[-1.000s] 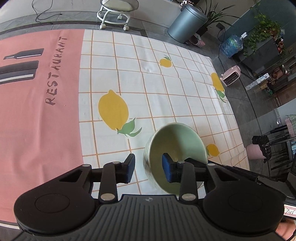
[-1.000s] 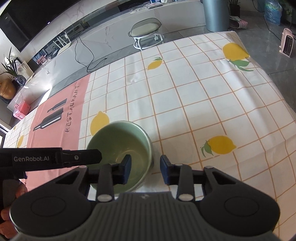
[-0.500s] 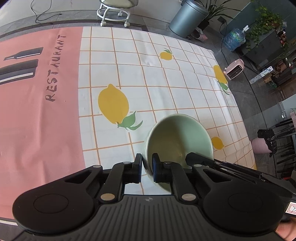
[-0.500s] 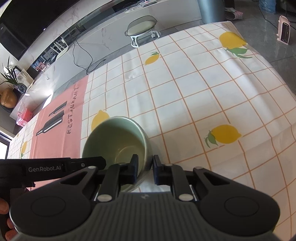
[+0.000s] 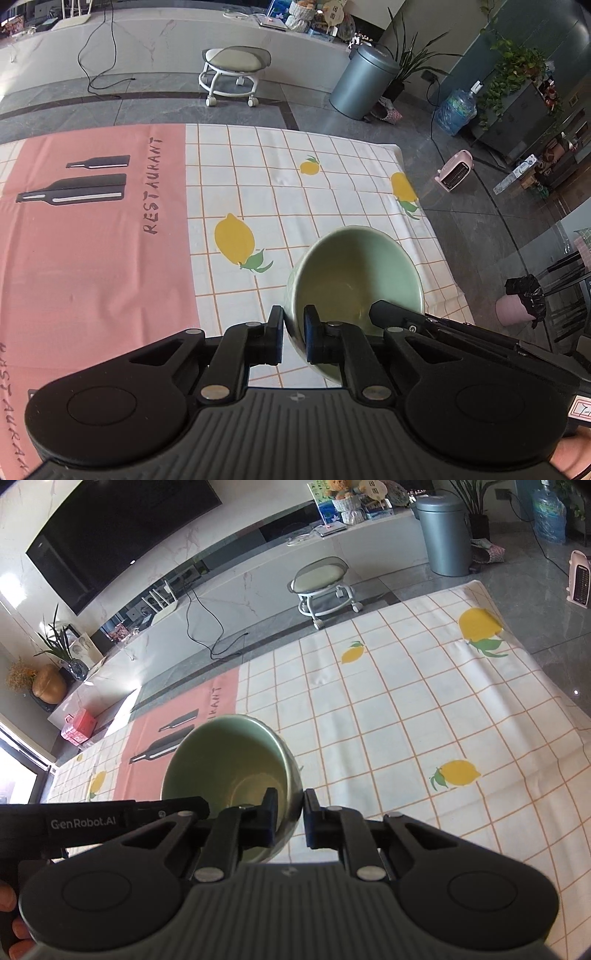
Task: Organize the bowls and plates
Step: 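Carry the green bowl with both tools over the blue bowl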
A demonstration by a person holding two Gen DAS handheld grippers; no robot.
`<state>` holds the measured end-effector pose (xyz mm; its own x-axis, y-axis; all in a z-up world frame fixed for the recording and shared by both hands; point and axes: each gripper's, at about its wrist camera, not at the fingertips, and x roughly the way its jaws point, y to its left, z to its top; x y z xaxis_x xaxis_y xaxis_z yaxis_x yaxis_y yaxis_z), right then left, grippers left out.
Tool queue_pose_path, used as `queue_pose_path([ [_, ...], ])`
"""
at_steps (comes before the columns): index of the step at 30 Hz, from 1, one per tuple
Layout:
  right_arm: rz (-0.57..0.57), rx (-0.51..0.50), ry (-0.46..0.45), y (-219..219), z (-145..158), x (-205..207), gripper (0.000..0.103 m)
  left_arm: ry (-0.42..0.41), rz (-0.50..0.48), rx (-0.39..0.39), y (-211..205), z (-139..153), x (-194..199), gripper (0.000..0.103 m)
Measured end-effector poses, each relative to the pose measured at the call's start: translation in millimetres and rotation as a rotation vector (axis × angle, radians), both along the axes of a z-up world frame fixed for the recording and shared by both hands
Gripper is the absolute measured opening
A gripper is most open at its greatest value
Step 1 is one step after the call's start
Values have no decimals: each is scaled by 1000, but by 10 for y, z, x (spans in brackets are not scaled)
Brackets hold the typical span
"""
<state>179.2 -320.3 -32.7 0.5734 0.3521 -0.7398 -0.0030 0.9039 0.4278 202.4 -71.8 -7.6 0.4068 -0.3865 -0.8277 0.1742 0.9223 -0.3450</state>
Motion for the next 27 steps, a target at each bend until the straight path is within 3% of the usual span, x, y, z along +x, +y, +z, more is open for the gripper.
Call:
queue_pose_path([
  [5,27,1,-36,75,260,-312,12,-35,6,12,54,216,-304,12],
  [15,59,9,-23,151,389,-870,12,2,38,-43,199,189,-785,12],
  [27,97,-40,59,181,41,-1198,11,88,17,4,143,-184,-1050,12],
])
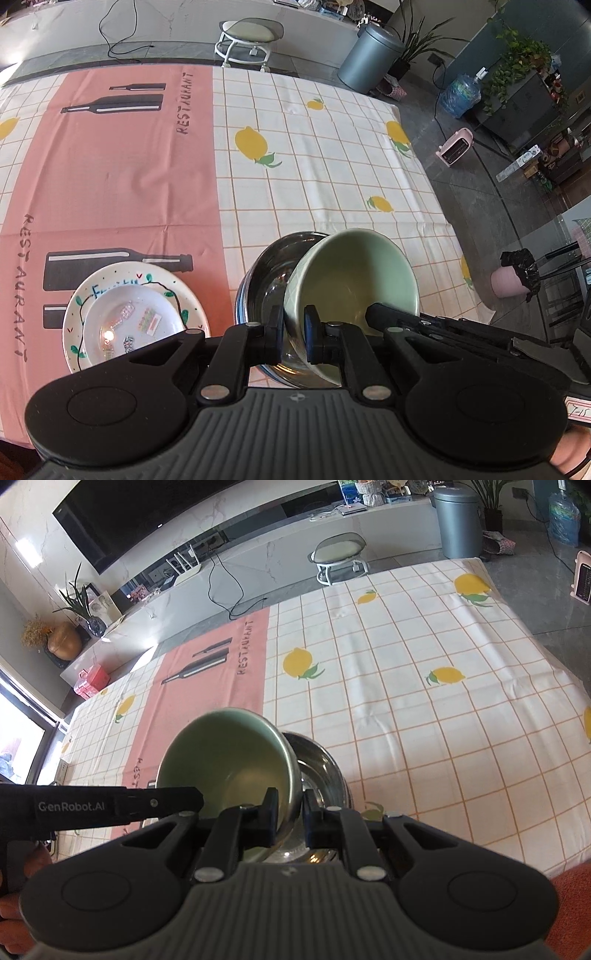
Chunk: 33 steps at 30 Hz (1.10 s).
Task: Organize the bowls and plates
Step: 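Carry the green bowl with both tools over the blue bowl, then lower the green bowl into the blue bowl and open both tools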
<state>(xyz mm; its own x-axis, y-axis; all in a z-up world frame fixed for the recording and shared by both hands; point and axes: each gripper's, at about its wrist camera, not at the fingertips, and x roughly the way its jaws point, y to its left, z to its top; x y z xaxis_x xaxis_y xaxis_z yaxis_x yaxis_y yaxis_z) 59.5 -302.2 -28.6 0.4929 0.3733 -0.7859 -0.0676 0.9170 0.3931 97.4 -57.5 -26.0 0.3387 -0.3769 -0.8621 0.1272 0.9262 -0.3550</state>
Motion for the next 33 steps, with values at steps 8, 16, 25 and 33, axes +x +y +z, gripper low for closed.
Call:
queue_pose_path([
  [8,44,-65,22,63,-222,25,10,7,-47,84,-116,-166,-3,12],
  [16,93,-125,17,129,-272,124,9,-6,-96,147,-201,-186,37,13],
  [25,183,-252,-9,263,-240,159,9,9,-163,197,-283,-174,60,16],
  [33,232,-286,-2,341,-241,205,10,38,-184,201,-244,-165,78,19],
])
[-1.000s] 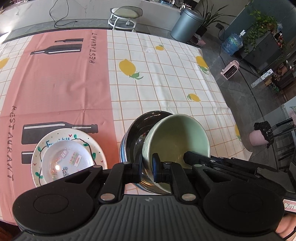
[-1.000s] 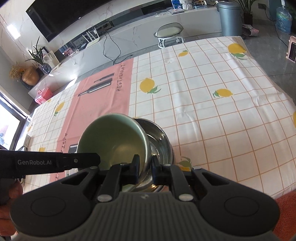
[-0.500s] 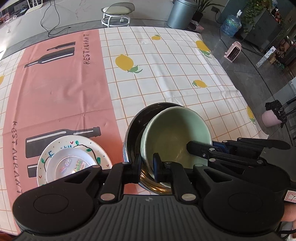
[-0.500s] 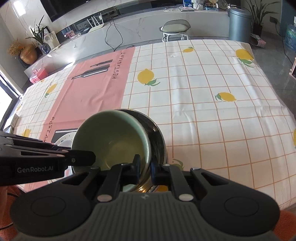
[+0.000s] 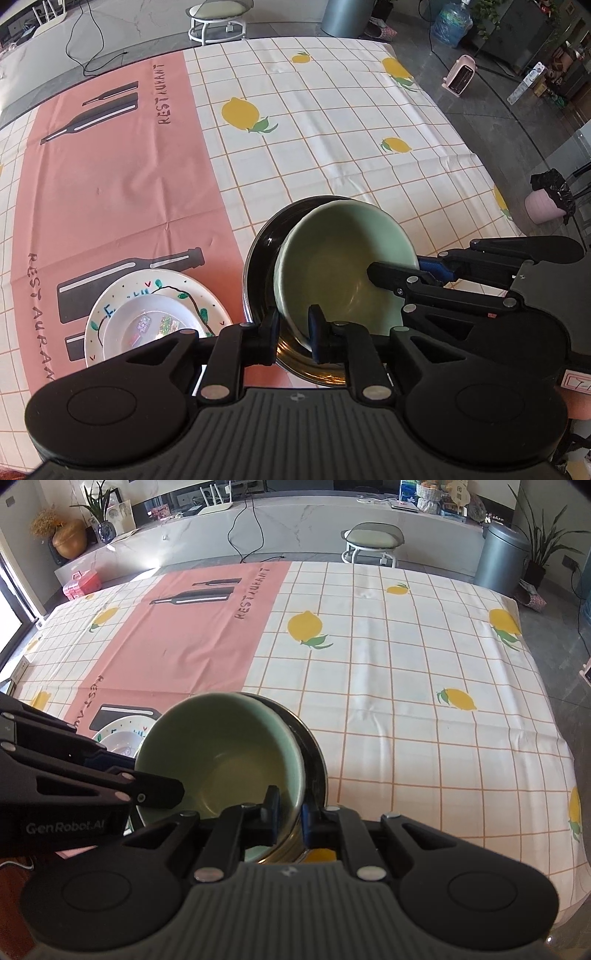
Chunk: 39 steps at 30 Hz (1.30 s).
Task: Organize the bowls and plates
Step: 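Lower the green bowl into the blue bowl and open both tools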
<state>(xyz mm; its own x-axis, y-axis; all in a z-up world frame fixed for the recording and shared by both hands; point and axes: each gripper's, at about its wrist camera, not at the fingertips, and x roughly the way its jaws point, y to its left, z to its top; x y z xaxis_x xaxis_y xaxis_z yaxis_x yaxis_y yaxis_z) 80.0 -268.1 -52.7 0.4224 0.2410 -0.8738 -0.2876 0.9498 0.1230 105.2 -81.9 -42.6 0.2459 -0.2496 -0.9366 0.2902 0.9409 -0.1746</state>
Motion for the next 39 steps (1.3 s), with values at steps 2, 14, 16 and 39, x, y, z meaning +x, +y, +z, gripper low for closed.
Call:
queue_pose_path([
  [2,11,-10,0,21,-3,16,10,8,-1,-6,14,7,5,20],
  [14,42,-55,3,92,-22,69,9,-13,2,-58,123,166,53,32],
  [16,45,-63,-1,106,-29,73,9,-44,-6,-49,120,226,39,34],
  [39,46,-3,-97,36,371,-95,40,-150,215,-266,654,295,-93,72],
])
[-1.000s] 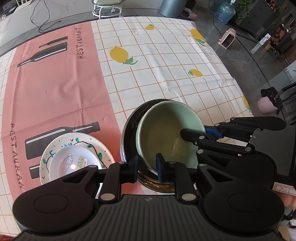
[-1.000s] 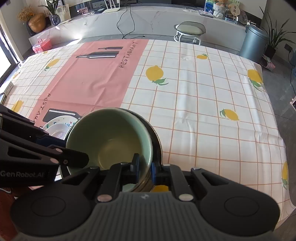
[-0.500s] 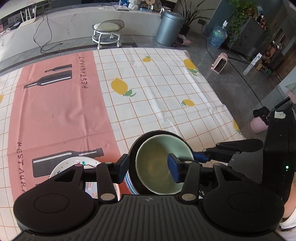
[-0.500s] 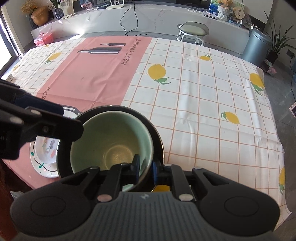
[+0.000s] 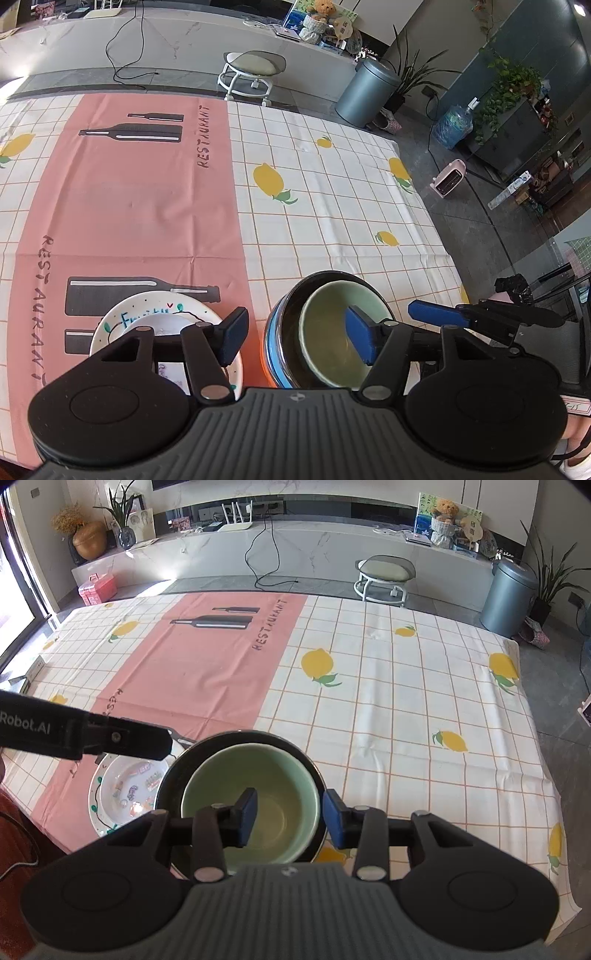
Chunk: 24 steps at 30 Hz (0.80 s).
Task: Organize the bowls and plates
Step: 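Lower the green bowl into the blue bowl and open both tools, then close both tools on the orange bowl rim and lift the nested bowls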
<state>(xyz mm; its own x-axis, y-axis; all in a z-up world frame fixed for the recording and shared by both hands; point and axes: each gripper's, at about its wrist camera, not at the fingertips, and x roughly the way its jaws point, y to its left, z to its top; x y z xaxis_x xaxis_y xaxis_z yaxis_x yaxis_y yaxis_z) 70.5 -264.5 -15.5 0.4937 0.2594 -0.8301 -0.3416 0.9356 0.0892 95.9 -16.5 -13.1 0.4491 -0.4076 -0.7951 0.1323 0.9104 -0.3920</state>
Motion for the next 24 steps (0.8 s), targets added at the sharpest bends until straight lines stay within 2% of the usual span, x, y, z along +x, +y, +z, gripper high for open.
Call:
queue_pose_path([
  [3,-29,36,-18,-59,76,-41,48,-26,6,5,2,-12,-57,78],
  [7,-96,128,-25,-202,103,-99,67,-81,1,69,-71,-40,-149,83],
  [8,-118,155,-22,-239,89,-110,69,-85,1,73,-80,-52,-165,83],
  [12,-222,256,12,-388,-39,-151,69,-65,13,44,-66,-129,-213,84],
  [20,-412,386,51,-620,-378,-289,69,-32,77,-7,-22,-323,-230,85],
  [24,-480,474,109,-701,-606,-323,69,5,155,-69,41,-516,-238,85],
])
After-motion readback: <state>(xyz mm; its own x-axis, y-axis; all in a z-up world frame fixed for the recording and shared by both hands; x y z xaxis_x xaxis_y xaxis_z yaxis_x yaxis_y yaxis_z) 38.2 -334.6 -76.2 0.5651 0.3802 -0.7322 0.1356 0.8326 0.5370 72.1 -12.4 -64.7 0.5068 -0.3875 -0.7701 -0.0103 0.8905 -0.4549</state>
